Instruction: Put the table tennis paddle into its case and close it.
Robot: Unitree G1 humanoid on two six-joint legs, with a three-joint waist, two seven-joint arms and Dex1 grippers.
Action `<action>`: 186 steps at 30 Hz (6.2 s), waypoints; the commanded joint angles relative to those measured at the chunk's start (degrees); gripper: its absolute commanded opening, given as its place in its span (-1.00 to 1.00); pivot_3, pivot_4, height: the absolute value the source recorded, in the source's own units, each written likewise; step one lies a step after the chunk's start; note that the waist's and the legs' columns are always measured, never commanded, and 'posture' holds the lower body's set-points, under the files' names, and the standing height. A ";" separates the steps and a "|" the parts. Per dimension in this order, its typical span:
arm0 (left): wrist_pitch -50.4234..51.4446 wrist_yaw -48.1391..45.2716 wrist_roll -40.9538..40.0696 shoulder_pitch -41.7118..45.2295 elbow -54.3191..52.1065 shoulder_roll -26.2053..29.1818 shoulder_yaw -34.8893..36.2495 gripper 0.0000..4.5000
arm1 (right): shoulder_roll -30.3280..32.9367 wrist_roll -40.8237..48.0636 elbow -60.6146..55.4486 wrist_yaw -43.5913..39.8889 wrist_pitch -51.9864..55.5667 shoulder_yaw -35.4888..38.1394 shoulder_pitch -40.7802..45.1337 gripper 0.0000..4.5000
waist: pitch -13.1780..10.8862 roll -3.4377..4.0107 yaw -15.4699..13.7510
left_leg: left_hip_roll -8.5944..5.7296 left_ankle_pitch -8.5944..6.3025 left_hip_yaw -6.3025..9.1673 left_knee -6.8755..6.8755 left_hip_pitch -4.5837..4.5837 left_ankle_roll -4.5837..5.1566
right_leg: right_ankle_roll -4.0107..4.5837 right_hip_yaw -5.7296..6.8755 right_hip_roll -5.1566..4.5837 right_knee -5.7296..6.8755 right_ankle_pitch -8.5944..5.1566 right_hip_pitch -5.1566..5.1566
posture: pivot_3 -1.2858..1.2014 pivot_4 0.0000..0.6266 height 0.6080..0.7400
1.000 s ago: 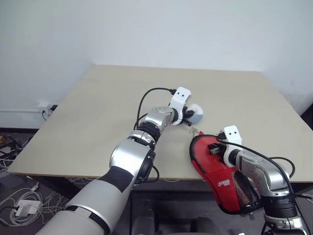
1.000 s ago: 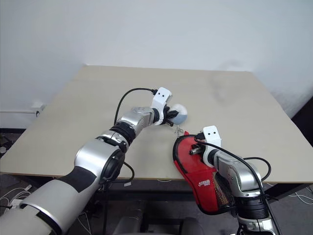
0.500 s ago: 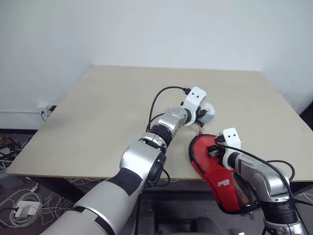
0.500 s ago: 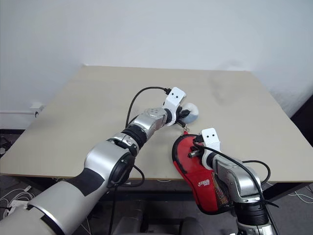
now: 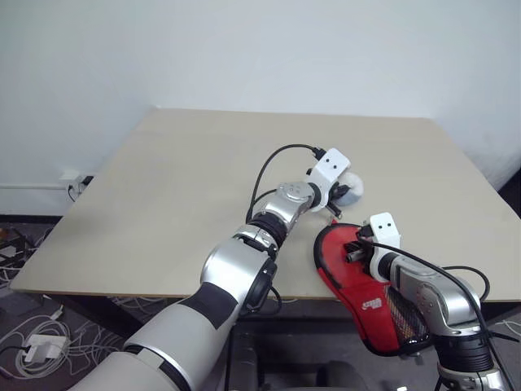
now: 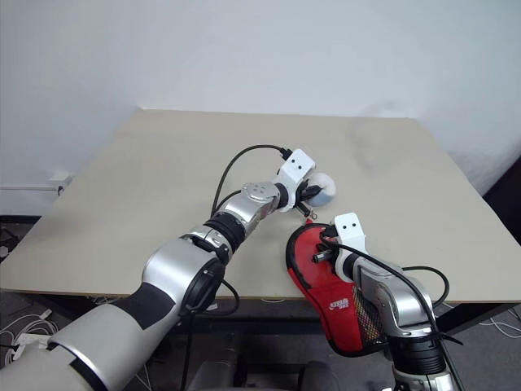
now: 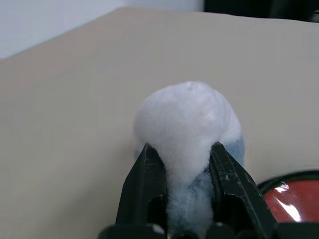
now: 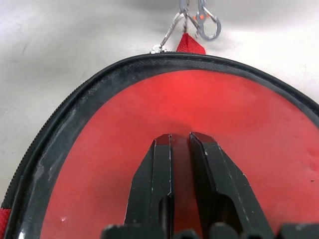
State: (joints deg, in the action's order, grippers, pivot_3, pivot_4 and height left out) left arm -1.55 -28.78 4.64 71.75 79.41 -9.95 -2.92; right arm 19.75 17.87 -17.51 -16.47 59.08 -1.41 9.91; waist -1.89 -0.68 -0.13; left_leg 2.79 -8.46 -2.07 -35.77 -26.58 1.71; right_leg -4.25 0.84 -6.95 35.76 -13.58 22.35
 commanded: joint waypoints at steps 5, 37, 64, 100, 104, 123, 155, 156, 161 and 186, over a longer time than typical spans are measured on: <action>1.47 -10.89 -3.40 -0.45 -3.41 -3.26 2.78 -0.65 | 0.61 -0.20 2.20 -2.25 0.27 -3.21 -1.88 -0.73 | 0.00 0.01 0.00 | 0.00 0.00 0.00 0.00 0.00 0.00 | 0.00 0.00 0.00 0.00 0.00 0.00 | 0.03 -1.00 0.61; 12.50 -32.13 -6.48 -3.26 -6.96 4.80 4.82 0.99 | 9.12 1.05 -0.33 -11.43 -4.63 -1.21 -1.52 0.44 | -0.09 0.15 -0.10 | -0.01 -0.01 0.01 -0.10 -0.05 0.02 | -0.01 0.00 -0.01 0.01 0.00 -0.01 | 0.03 -1.00 0.61; 31.70 -53.37 -8.93 -28.26 -55.13 18.31 -12.92 0.99 | 16.86 10.30 -2.01 -10.43 1.71 21.16 5.42 0.44 | -0.27 0.46 -0.07 | 0.02 -0.04 -0.03 -0.18 -0.09 0.09 | 0.22 -0.07 0.02 0.04 0.13 0.00 | 0.03 -1.00 0.61; 31.89 -20.31 -2.82 -31.41 -46.40 7.05 -22.09 1.00 | 6.30 15.90 11.01 -7.39 14.98 12.11 15.24 0.37 | -0.08 0.81 -0.06 | -0.03 -0.10 -0.02 -0.31 -0.02 0.22 | 0.13 -0.08 0.00 0.07 0.08 -0.12 | 0.03 -1.00 0.61; 33.04 -20.65 -3.05 -31.66 -47.02 7.10 -22.11 1.00 | 6.53 14.51 10.92 -7.18 12.69 10.74 15.37 -0.10 | -0.01 0.82 -0.04 | -0.03 -0.10 -0.01 -0.31 -0.01 0.22 | 0.13 -0.08 0.00 0.07 0.08 -0.12 | 0.03 -1.00 0.61; 38.00 -20.94 -3.28 -33.00 -48.51 7.49 -23.42 1.00 | 14.20 -1.38 19.27 -5.17 -5.74 5.34 21.46 -0.99 | 0.01 0.88 -0.06 | -0.04 -0.10 -0.05 -0.27 -0.04 0.21 | 0.15 -0.09 -0.02 0.06 0.09 -0.06 | 0.03 -1.00 0.61; 36.36 -20.26 -4.41 -31.85 -44.27 4.94 -23.44 1.00 | 53.07 0.14 8.06 -49.98 -24.45 21.13 -20.40 -0.99 | 0.02 0.88 -1.24 | -0.20 -0.33 -0.02 -0.66 0.02 0.39 | -0.28 -0.07 -0.20 -0.06 -0.19 -0.36 | 0.03 -1.00 0.61; 36.41 -20.36 -4.41 -31.96 -44.34 4.94 -23.53 1.00 | 53.07 -0.51 7.91 -50.43 -25.16 22.03 -21.93 -0.99 | 0.02 0.88 -1.29 | -0.20 -0.35 -0.02 -0.69 0.02 0.39 | -0.29 -0.07 -0.20 -0.05 -0.20 -0.37 | 0.03 -1.00 0.61; 36.38 -20.81 -4.42 -32.05 -44.54 5.04 -23.73 1.00 | 53.05 -5.49 9.89 -52.71 -30.79 26.81 -31.86 -0.99 | 0.03 0.88 -1.68 | -0.20 -0.46 0.00 -0.80 0.02 0.41 | -0.37 -0.06 -0.21 -0.06 -0.25 -0.45 | 0.03 -1.00 0.61; 30.00 -22.14 -3.08 -24.41 -37.61 0.25 -24.93 1.00 | 42.74 -2.69 -2.59 -48.69 -25.23 25.90 -33.34 -0.99 | 0.03 0.84 -2.98 | -0.35 -0.80 -0.01 -1.28 0.05 0.66 | -0.54 -0.02 -0.39 -0.14 -0.36 -0.78 | 0.03 -1.00 0.61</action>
State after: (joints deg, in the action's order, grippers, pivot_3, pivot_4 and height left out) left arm 28.85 -51.37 -0.63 45.57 37.90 -7.62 -26.27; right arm 62.50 14.67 -18.88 -65.99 33.38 24.00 -24.79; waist -1.87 0.16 -3.11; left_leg 2.44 -9.26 -2.08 -37.05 -26.53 2.37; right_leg -4.78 0.82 -7.33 35.63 -13.94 21.56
